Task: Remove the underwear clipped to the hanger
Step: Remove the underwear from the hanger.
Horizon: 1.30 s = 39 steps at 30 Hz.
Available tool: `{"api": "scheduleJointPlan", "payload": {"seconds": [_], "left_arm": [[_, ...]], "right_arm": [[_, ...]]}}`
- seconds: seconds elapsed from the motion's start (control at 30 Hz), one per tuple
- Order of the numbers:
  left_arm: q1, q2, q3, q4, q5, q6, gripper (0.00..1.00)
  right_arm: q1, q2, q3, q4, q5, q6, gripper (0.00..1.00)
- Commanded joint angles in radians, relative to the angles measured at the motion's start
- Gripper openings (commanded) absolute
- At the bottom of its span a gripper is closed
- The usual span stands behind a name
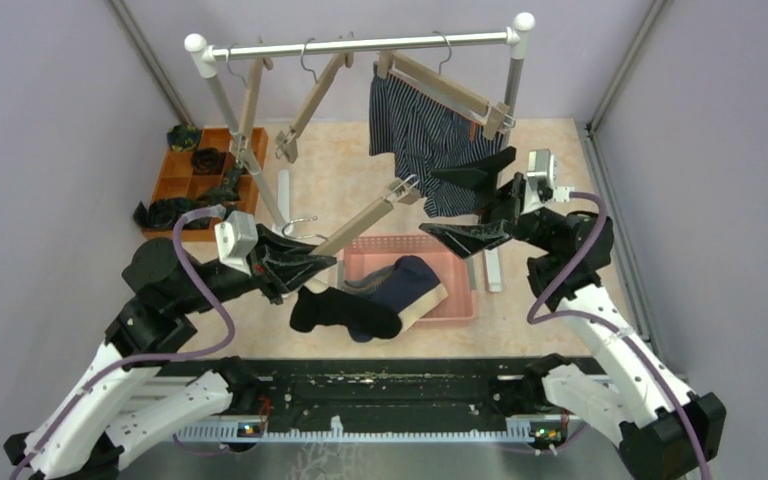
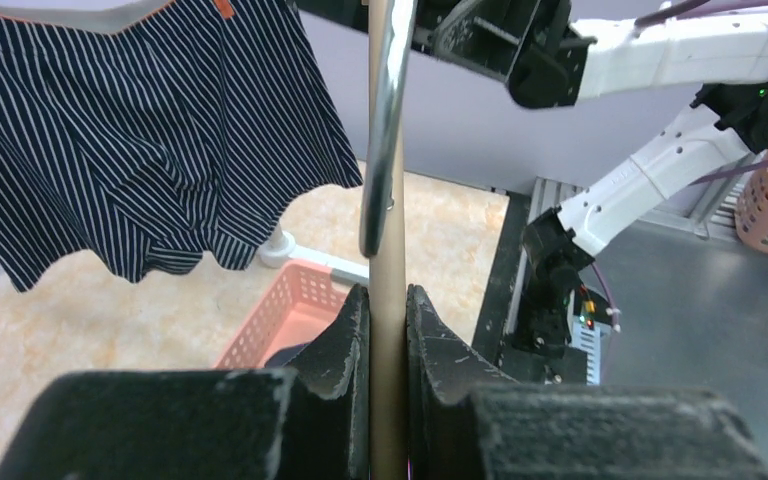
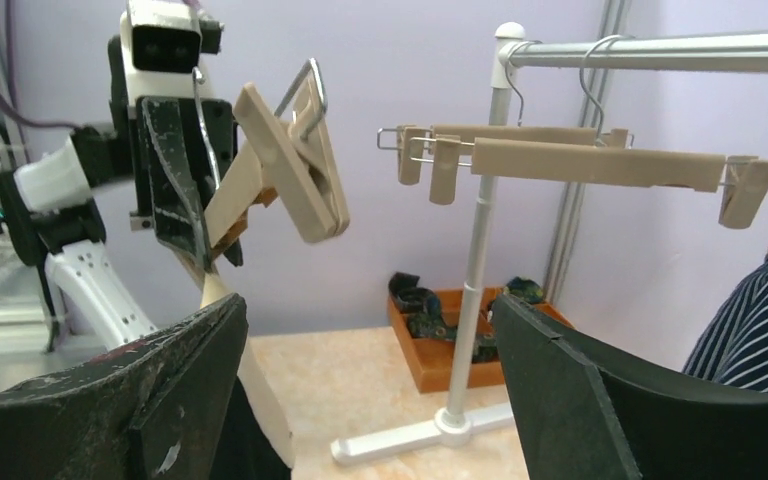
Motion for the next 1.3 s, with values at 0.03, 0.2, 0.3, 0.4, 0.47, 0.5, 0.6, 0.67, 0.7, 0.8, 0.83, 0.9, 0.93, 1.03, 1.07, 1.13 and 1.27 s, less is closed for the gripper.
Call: {"api": "scheduleJointPlan", "payload": {"seconds": [0.03, 0.2, 0.3, 0.4, 0.47, 0.5, 0.6, 0.67, 0.7, 0.8, 0.83, 0.9, 0.93, 1.03, 1.07, 1.13, 1.27], "left_arm": [[-0.004, -0.003, -0.131, 0.387, -0.043, -0.102, 0.0], [-0.004, 0.12, -0.168, 0.614, 0.011, -0.16, 0.0], [-0.004, 0.2, -0.133, 0.638, 0.04, -0.154, 0.0], [-0.004, 0.245, -0.115, 0.675, 0.062, -0.159, 0.0], [-0.006, 0.264, -0.113, 0.703, 0.069, -0.165, 0.0], [-0.005, 0.268, -0.113, 0.717, 0.077, -0.166, 0.0], [-0.006, 0.28, -0.114, 0.768, 0.092, -0.185, 0.0], [-0.006, 0.286, -0.112, 0.785, 0.106, -0.2, 0.0], [-0.006, 0.287, -0.111, 0.788, 0.106, -0.21, 0.0], [-0.006, 0.287, -0.132, 0.832, 0.109, -0.242, 0.0], [-0.006, 0.285, -0.143, 0.861, 0.112, -0.253, 0.0], [-0.005, 0.289, -0.166, 0.907, 0.122, -0.277, 0.0], [-0.005, 0.293, -0.172, 0.923, 0.128, -0.286, 0.0], [-0.006, 0.311, -0.176, 0.955, 0.155, -0.313, 0.0], [-0.006, 0.316, -0.177, 0.965, 0.165, -0.326, 0.0], [-0.007, 0.324, -0.176, 0.98, 0.179, -0.341, 0.0], [-0.007, 0.328, -0.18, 0.979, 0.176, -0.336, 0.0]], "right_arm": [[0.008, 0.097, -0.086, 0.476, 0.098, 0.285, 0.91], [0.038, 0.228, -0.103, 0.831, 0.095, 0.471, 0.88], [0.079, 0.262, -0.084, 0.837, 0.093, 0.462, 0.84], [0.111, 0.252, -0.077, 0.773, 0.105, 0.398, 0.81], [0.118, 0.247, -0.07, 0.746, 0.112, 0.38, 0.79], [0.121, 0.247, -0.068, 0.745, 0.116, 0.378, 0.76], [0.124, 0.254, -0.056, 0.733, 0.127, 0.375, 0.64], [0.125, 0.256, -0.05, 0.729, 0.131, 0.371, 0.55], [0.125, 0.257, -0.047, 0.728, 0.13, 0.37, 0.54], [0.125, 0.256, -0.043, 0.735, 0.134, 0.368, 0.49], [0.125, 0.255, -0.041, 0.737, 0.138, 0.368, 0.48], [0.125, 0.253, -0.036, 0.737, 0.142, 0.368, 0.46], [0.125, 0.253, -0.035, 0.739, 0.148, 0.367, 0.46], [0.125, 0.255, -0.032, 0.753, 0.159, 0.369, 0.5], [0.125, 0.257, -0.032, 0.759, 0.165, 0.369, 0.54], [0.125, 0.261, -0.029, 0.771, 0.175, 0.37, 0.6], [0.127, 0.279, -0.008, 0.806, 0.178, 0.402, 0.62]]}}
